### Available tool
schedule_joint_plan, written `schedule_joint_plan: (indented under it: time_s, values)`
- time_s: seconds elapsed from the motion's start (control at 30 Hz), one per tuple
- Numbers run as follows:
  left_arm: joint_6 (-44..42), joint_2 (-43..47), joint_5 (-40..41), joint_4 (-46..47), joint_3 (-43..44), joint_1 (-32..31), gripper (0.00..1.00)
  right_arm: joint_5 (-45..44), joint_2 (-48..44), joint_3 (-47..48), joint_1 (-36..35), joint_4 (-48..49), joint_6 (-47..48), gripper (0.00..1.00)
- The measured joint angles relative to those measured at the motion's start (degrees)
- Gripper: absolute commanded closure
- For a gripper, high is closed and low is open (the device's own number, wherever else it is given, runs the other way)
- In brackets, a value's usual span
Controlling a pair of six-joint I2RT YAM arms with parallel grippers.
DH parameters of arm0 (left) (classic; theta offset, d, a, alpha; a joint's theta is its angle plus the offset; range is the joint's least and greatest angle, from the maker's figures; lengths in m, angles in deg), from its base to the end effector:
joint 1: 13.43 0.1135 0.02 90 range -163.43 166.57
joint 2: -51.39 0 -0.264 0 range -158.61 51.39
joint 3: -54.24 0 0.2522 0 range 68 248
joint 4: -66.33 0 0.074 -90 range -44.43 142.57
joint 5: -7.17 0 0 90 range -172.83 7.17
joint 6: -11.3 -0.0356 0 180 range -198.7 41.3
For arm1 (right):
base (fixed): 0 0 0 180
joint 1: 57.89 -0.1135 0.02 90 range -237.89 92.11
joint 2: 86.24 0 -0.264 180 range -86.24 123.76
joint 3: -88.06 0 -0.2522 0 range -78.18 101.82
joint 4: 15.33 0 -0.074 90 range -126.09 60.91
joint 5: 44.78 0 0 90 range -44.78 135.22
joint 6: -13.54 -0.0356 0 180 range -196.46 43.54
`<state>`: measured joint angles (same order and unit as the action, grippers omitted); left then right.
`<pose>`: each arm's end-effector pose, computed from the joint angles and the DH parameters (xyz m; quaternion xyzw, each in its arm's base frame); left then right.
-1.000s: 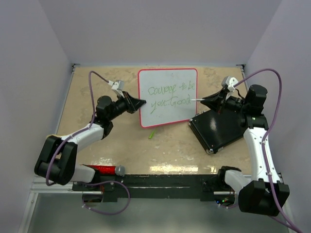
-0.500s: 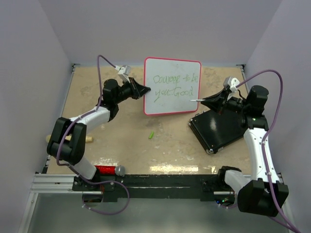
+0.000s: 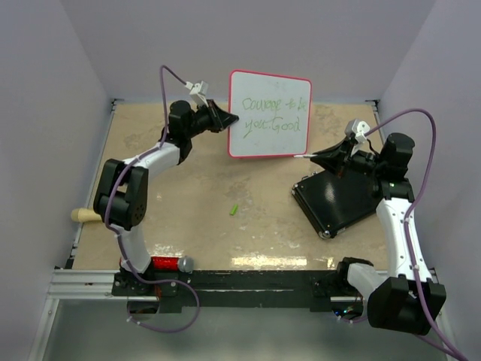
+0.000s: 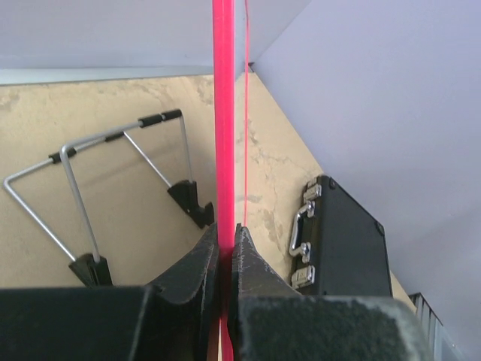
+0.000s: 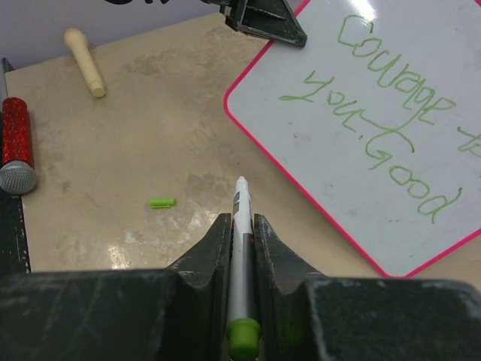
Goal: Write a sentence on the whiteboard
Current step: Place the whiteboard on the whiteboard stand.
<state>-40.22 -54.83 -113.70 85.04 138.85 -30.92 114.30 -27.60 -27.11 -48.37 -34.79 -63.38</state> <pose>0.4071 -0.1474 0.2688 0.0530 0.7203 -0.4820 0.4960 0.2202 -0.0032 0.3462 -0.3718 0.6346 0.3358 0.5885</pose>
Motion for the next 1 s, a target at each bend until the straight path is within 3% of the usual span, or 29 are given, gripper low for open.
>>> schedule_joint_plan:
  time_s: [0.67, 1.0]
  values:
    - [3.19, -17.86, -0.55, -3.69, 23.82, 1.99, 1.00, 0.02, 2.71, 0.00, 0.26, 0.15, 0.04, 1.00]
    - [4.37, -21.75, -5.84, -3.41, 26.82, 6.16, 1.00, -0.15, 2.95, 0.00, 0.26, 0.13, 0.35, 1.00]
